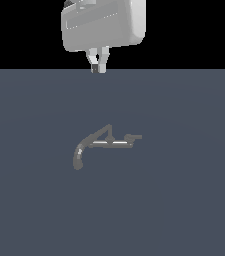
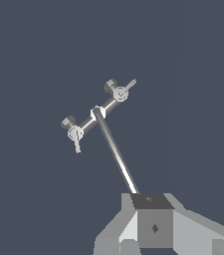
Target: Turn on the faucet by rotating a designated handle.
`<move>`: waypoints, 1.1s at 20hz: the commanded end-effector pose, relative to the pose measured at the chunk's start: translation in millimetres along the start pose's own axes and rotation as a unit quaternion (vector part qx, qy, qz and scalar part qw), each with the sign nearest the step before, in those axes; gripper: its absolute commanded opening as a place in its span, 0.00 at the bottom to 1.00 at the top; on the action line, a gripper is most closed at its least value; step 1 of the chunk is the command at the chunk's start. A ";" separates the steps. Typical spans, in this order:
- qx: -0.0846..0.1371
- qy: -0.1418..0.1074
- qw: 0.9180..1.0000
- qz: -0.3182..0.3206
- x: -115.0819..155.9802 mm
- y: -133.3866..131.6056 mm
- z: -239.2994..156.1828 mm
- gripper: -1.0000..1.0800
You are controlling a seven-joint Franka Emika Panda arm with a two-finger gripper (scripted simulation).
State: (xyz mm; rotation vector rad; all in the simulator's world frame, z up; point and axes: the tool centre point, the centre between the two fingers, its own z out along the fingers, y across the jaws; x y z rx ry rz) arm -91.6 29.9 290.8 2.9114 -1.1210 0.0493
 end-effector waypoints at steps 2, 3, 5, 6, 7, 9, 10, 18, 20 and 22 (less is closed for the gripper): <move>0.000 -0.002 0.999 0.043 15.3 -7.9 22.9 0.00; 0.000 -0.003 0.998 0.055 19.7 -9.8 29.3 0.00; 0.000 -0.004 0.997 0.079 28.8 -13.3 42.2 0.00; 0.000 -0.004 0.996 0.091 33.4 -14.9 48.7 0.00; 0.000 -0.005 0.995 0.103 38.1 -16.3 55.2 0.00; 0.000 -0.006 0.992 0.128 47.6 -18.9 68.3 0.00; -0.001 -0.006 0.990 0.140 52.5 -20.0 75.0 0.00; -0.003 -0.010 0.969 0.245 95.3 -23.8 132.2 0.00; -0.003 -0.011 0.962 0.273 106.9 -23.2 147.5 0.00; -0.004 -0.012 0.954 0.299 118.1 -21.9 162.3 0.00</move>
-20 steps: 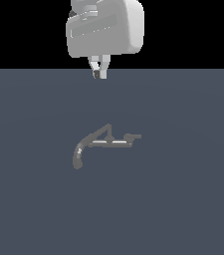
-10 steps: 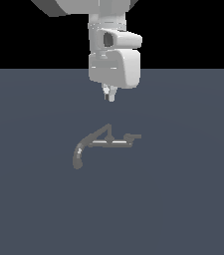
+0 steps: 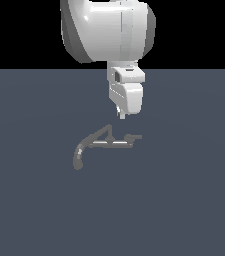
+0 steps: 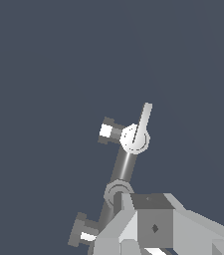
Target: Turn on the faucet by rotating a designated handle.
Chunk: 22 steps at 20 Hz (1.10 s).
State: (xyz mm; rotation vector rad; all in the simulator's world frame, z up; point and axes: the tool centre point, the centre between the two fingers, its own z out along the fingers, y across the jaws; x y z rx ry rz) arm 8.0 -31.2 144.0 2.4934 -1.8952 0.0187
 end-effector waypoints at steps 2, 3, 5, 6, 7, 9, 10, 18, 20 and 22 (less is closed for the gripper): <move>-0.001 -0.001 0.999 0.048 18.4 -8.4 25.0 0.00; -0.001 -0.001 0.998 0.061 23.3 -10.2 31.4 0.00; -0.001 -0.002 0.996 0.084 32.4 -13.3 43.3 0.00; -0.001 -0.003 0.996 0.094 36.7 -14.7 48.8 0.00; -0.001 -0.003 0.995 0.104 40.7 -15.8 53.9 0.00; -0.001 -0.004 0.992 0.122 48.1 -17.7 63.0 0.00; -0.001 -0.005 0.991 0.130 51.4 -18.5 67.0 0.00; -0.001 -0.007 0.986 0.167 66.7 -21.4 85.6 0.00; -0.001 -0.007 0.986 0.169 67.3 -21.5 86.1 0.00; -0.001 -0.008 0.986 0.167 66.5 -21.5 85.0 0.00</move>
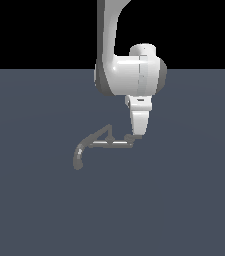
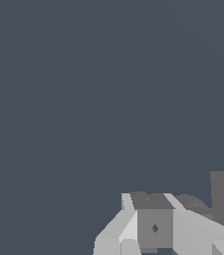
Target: Turn on the faucet by rotating a designated handle.
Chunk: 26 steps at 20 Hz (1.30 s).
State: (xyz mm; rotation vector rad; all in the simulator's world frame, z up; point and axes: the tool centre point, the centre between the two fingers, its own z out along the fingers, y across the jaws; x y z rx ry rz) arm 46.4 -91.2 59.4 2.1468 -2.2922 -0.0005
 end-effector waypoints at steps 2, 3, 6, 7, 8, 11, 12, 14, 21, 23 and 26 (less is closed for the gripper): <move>0.000 0.000 1.000 -0.002 -1.0 -0.1 -1.4 0.00; 0.000 0.000 1.000 -0.002 -1.0 -0.1 -1.4 0.00; 0.000 0.000 1.000 -0.002 -1.1 -0.1 -1.3 0.00; 0.000 0.000 1.000 -0.002 1.3 2.8 -1.3 0.00; 0.000 0.000 1.000 -0.002 3.6 5.8 -1.3 0.00; 0.000 0.000 1.000 -0.002 10.8 14.8 -1.3 0.00; 0.000 0.000 1.000 -0.002 13.2 17.8 -1.3 0.00; 0.000 0.000 1.000 -0.002 18.2 23.9 -1.4 0.00; 0.002 -0.001 1.000 -0.003 16.1 35.3 -1.4 0.00; 0.001 -0.001 1.000 -0.003 16.3 42.0 -1.3 0.00; 0.001 -0.001 1.000 -0.002 16.5 52.0 -1.5 0.00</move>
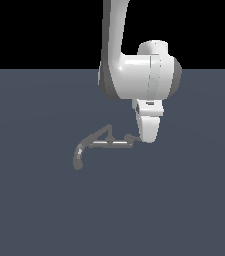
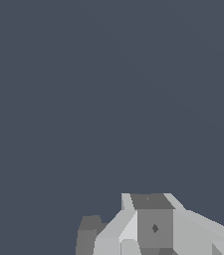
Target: Turn on the faucet by rotating a designated handle.
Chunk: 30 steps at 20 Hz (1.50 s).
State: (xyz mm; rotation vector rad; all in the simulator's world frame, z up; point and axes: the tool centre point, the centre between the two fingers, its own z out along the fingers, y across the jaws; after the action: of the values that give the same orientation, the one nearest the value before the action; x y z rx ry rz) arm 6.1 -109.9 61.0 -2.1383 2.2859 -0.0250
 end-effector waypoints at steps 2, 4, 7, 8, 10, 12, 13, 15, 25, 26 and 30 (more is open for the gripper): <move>-0.009 -0.001 1.000 -0.003 -4.5 19.8 -0.3 0.00; -0.001 -0.001 1.000 -0.001 -2.8 8.5 1.3 0.00; -0.003 -0.001 1.000 -0.002 -10.4 18.1 0.9 0.00; -0.004 -0.001 1.000 -0.002 -12.9 21.3 0.7 0.00; -0.005 -0.001 1.000 -0.002 -18.1 27.8 0.4 0.00; -0.007 -0.001 1.000 -0.002 -23.4 34.4 0.0 0.00; -0.008 -0.001 1.000 -0.002 -26.0 37.7 -0.2 0.00; -0.009 -0.001 1.000 -0.002 -31.4 44.4 -0.7 0.00; -0.010 -0.001 1.000 -0.001 -62.9 40.9 -0.6 0.00; -0.013 0.007 0.999 0.029 -22.2 45.7 0.3 0.00; -0.012 0.004 1.000 0.018 -45.8 33.2 0.3 0.00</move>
State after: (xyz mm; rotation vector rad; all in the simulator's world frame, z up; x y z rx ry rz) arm -32.6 -84.7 60.5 -2.0786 2.3812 -0.0088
